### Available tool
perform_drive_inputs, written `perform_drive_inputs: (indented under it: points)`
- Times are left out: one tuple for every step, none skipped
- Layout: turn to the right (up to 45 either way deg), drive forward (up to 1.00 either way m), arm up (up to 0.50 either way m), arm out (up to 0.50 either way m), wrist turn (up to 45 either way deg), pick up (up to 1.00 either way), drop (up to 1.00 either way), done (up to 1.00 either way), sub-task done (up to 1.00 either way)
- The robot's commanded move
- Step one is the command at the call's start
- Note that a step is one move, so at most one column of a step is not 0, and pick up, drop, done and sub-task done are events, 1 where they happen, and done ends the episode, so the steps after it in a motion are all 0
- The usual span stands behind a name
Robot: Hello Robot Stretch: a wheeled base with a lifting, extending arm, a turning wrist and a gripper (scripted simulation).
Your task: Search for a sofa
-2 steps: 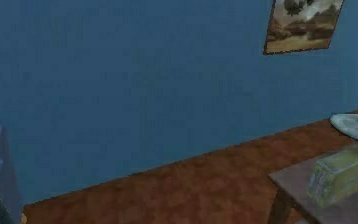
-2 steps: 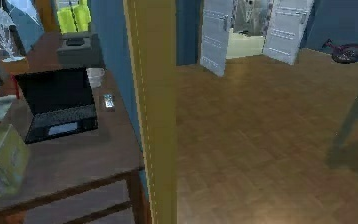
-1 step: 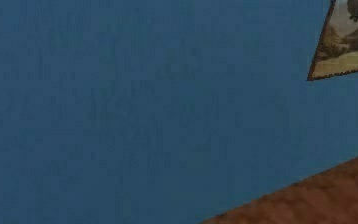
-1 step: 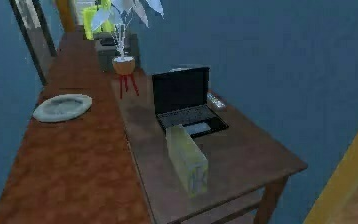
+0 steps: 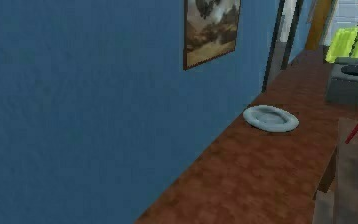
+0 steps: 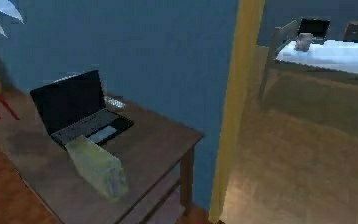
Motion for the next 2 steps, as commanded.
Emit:
perform_drive_inputs:
  points:
    - [0.0, 0.35, 0.0, 0.0, 0.0, 0.0, 0.0, 0.0, 0.0]
    - [33.0, 0.0, 0.0, 0.0, 0.0, 0.0, 0.0, 0.0, 0.0]
